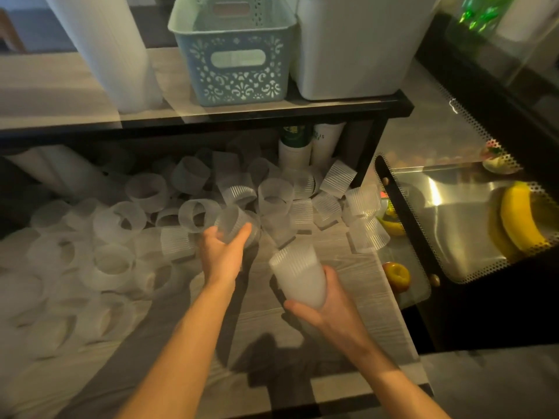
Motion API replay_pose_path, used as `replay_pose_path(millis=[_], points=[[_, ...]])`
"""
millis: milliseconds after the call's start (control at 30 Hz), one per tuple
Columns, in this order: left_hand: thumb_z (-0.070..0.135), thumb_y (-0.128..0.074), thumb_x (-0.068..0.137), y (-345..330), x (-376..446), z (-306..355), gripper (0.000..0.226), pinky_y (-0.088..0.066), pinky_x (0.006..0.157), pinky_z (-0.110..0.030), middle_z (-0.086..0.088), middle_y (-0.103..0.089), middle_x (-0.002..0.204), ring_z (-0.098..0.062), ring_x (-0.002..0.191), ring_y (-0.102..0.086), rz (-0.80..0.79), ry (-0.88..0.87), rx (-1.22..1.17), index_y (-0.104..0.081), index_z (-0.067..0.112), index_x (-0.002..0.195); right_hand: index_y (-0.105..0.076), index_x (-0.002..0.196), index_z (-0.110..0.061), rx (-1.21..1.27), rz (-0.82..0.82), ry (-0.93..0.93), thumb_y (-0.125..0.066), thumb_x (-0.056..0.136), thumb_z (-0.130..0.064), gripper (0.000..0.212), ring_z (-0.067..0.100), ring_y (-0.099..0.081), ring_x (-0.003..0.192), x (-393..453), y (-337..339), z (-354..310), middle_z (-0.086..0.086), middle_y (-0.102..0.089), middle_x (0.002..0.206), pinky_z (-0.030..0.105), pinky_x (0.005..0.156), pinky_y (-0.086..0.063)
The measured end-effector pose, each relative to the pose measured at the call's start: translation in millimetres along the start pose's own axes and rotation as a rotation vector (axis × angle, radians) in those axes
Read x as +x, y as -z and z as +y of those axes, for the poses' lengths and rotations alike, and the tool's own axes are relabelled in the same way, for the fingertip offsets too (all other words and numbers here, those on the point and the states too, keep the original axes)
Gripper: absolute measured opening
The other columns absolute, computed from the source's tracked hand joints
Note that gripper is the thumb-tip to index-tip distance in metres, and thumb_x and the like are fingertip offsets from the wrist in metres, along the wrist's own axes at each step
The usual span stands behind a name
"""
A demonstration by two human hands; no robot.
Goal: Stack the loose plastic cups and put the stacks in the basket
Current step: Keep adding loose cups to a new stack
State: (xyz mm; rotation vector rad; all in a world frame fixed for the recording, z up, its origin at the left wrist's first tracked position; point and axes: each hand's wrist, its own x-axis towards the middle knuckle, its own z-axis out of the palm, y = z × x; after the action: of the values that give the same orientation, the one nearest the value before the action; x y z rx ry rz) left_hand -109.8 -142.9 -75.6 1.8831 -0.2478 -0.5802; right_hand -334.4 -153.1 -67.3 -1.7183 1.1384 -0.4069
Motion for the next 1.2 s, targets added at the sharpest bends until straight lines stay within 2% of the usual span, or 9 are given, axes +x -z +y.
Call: replay_pose_path(millis=[100,200,333,567,733,867,1000,1100,1200], points=[[0.044,-0.078,0.078,24.4,-13.0,2.9,0.066,-0.047,0.076,-0.026,0.003,-0.059,0.121,-0.020,0.109,-0.059,-0.090,0.010,-0.112,-0.047,0.026,0.133,-0.035,0.123,-0.045,-0.088,-0.062,-0.003,-0.081,0.059,-0.061,0.080,0.006,-0.057,0.098,5.9,-7.0,-5.0,-0.016,-0.052,0.113,0.038,0.081,-0.056],[0.046,-0.071,0.083,54.4,-25.6,8.4,0.066,-0.045,0.081,-0.027,0.010,-0.057,0.122,-0.012,0.112,-0.055,-0.243,-0.004,-0.094,-0.043,0.033,0.141,-0.037,0.128,-0.041,-0.167,-0.121,0.036,-0.080,0.059,-0.062,0.085,0.005,-0.055,0.103,8.0,-19.6,-13.1,-0.017,-0.050,0.118,0.039,0.084,-0.056],[0.058,-0.073,0.067,91.6,-38.2,15.2,0.057,-0.053,0.085,-0.035,0.008,-0.066,0.117,-0.013,0.106,-0.062,-0.476,-0.017,-0.013,-0.058,0.042,0.119,-0.035,0.134,-0.036,-0.262,-0.144,0.104,-0.080,0.060,-0.061,0.090,0.009,-0.055,0.109,10.1,-38.8,-27.3,-0.013,-0.051,0.124,0.035,0.087,-0.052],[0.050,-0.072,0.066,139.7,-37.1,1.8,0.067,-0.046,0.078,-0.012,0.012,-0.061,0.119,0.010,0.097,-0.059,-0.508,-0.097,-0.002,-0.055,0.031,0.128,-0.035,0.137,-0.029,-0.328,-0.252,0.203,-0.077,0.057,-0.067,0.098,0.009,-0.051,0.114,8.4,-76.8,-43.7,-0.009,-0.048,0.125,0.031,0.094,-0.047],[0.081,-0.061,0.055,156.6,-39.0,-24.4,0.104,-0.033,0.109,-0.018,0.012,-0.044,0.136,0.003,0.124,-0.044,-0.558,-0.191,0.176,-0.044,0.026,0.142,-0.039,0.135,-0.031,-0.218,-0.275,0.188,-0.081,0.061,-0.061,0.090,0.006,-0.054,0.114,3.4,-104.4,-53.7,-0.011,-0.052,0.126,0.028,0.095,-0.046],[0.088,-0.055,0.056,172.5,-40.8,-44.1,0.105,-0.030,0.111,-0.017,0.015,-0.041,0.133,0.009,0.123,-0.041,-0.461,-0.194,0.106,-0.044,0.027,0.141,-0.037,0.131,-0.040,-0.240,-0.296,0.158,-0.076,0.058,-0.068,0.087,0.004,-0.054,0.111,-2.2,-122.0,-60.7,-0.016,-0.052,0.123,0.028,0.092,-0.047],[0.070,-0.057,0.069,199.8,-33.7,-60.0,0.074,-0.047,0.090,-0.022,0.018,-0.055,0.118,-0.003,0.105,-0.056,-0.154,-0.258,0.140,-0.051,0.031,0.131,-0.038,0.135,-0.039,-0.256,-0.265,0.142,-0.074,0.054,-0.071,0.094,0.004,-0.054,0.109,-2.4,-136.2,-67.7,-0.016,-0.054,0.121,0.026,0.090,-0.046],[0.055,-0.067,0.078,224.0,-26.5,-70.8,0.063,-0.047,0.091,-0.039,0.005,-0.056,0.114,-0.018,0.105,-0.055,0.145,-0.284,0.359,-0.054,0.022,0.130,-0.038,0.132,-0.042,-0.265,-0.249,0.106,-0.075,0.051,-0.069,0.093,0.006,-0.057,0.104,-2.0,-141.9,-69.1,-0.017,-0.057,0.117,0.030,0.087,-0.050],[0.053,-0.071,0.079,242.0,-18.7,-84.0,0.070,-0.042,0.094,-0.052,-0.012,-0.051,0.125,-0.034,0.116,-0.045,0.247,-0.271,0.740,-0.052,0.014,0.133,-0.038,0.131,-0.042,-0.271,-0.251,0.096,-0.074,0.050,-0.071,0.094,0.009,-0.058,0.104,-2.8,-146.7,-69.5,-0.013,-0.058,0.116,0.034,0.088,-0.051]])
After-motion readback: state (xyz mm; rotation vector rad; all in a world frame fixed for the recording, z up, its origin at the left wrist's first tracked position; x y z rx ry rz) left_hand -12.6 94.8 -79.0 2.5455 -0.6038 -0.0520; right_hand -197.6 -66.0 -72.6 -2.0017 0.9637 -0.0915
